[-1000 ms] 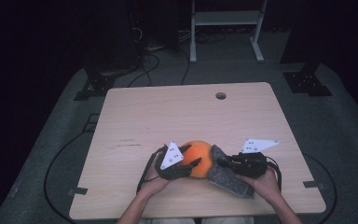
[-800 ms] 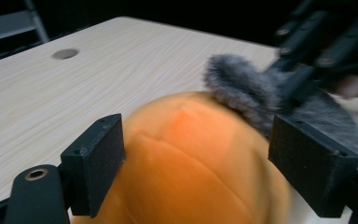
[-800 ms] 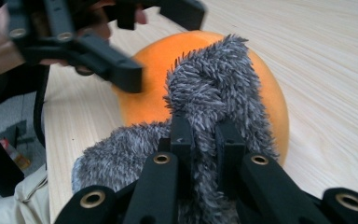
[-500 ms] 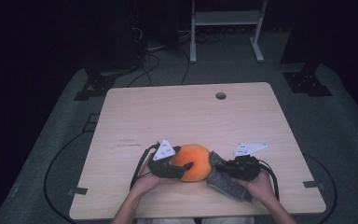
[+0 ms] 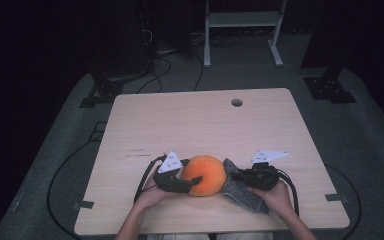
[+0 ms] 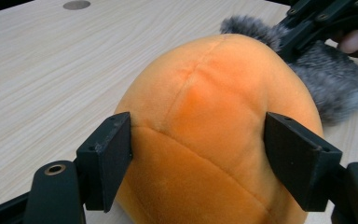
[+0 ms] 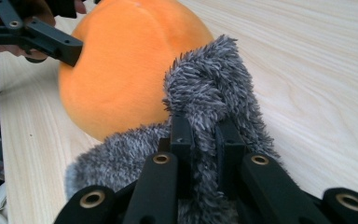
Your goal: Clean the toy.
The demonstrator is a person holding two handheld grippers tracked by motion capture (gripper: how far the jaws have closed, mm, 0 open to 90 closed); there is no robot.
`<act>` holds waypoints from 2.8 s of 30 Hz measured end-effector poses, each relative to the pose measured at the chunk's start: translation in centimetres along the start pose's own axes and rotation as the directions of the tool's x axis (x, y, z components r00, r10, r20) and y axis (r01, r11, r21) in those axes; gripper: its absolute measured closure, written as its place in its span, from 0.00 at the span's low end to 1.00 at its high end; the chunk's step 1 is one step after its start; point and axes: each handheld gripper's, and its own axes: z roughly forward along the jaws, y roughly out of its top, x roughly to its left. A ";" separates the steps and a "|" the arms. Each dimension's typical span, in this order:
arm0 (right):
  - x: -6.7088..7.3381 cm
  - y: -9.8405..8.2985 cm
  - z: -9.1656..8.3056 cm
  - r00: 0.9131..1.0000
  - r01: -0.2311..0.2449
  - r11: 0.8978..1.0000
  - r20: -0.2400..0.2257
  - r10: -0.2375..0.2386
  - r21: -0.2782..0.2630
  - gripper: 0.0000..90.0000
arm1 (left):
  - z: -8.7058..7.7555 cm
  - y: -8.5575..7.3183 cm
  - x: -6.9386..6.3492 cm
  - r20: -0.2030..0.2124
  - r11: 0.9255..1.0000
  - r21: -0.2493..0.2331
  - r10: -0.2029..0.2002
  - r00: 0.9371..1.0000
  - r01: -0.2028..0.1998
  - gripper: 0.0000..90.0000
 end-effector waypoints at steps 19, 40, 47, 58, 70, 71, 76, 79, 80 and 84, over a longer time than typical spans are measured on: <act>-0.1 0.6 -1.3 0.998 -0.044 0.995 -0.037 0.041 -0.086 0.89 | 0.3 0.5 -1.9 0.002 0.991 -0.036 0.129 0.992 -0.129 0.31; 2.5 2.2 -2.2 0.993 0.076 0.986 -0.075 -0.087 -0.147 0.89 | 1.3 1.8 -4.4 -0.018 0.974 -0.054 0.218 0.976 -0.219 0.32; 2.7 1.7 -1.1 0.993 0.105 0.990 -0.050 -0.111 -0.095 0.89 | 0.2 2.5 -3.4 0.069 0.988 -0.090 0.131 0.989 -0.124 0.15; 2.2 2.1 -3.1 0.993 0.108 0.988 -0.028 -0.111 -0.110 0.89 | 0.5 2.4 -3.4 0.016 0.992 -0.040 0.121 0.992 -0.121 0.35; 3.3 2.7 -2.1 0.984 0.169 0.981 -0.046 -0.173 -0.092 0.90 | 0.7 3.0 -3.4 0.066 0.998 -0.008 0.061 0.996 -0.060 0.12; 3.2 2.6 -2.1 0.984 0.169 0.982 -0.040 -0.173 -0.089 0.90 | 0.9 2.8 -3.2 0.076 0.999 -0.012 0.039 0.996 -0.038 0.12; 3.0 2.8 -2.6 0.987 0.156 0.985 -0.020 -0.158 -0.080 0.89 | 0.9 2.9 -3.8 0.045 0.996 -0.034 0.082 0.996 -0.081 0.32; 4.1 3.6 -3.4 0.980 0.174 0.977 -0.074 -0.184 -0.127 0.89 | 1.0 3.3 -4.6 0.043 0.989 -0.044 0.145 0.988 -0.143 0.34; 5.1 4.1 -3.3 0.972 0.205 0.970 -0.087 -0.217 -0.128 0.89 | 1.0 3.4 -4.9 0.041 0.986 -0.045 0.160 0.986 -0.158 0.34; 6.1 4.4 -2.3 0.964 0.243 0.964 -0.081 -0.252 -0.105 0.89 | 1.1 3.4 -5.7 0.030 0.975 -0.037 0.220 0.975 -0.219 0.35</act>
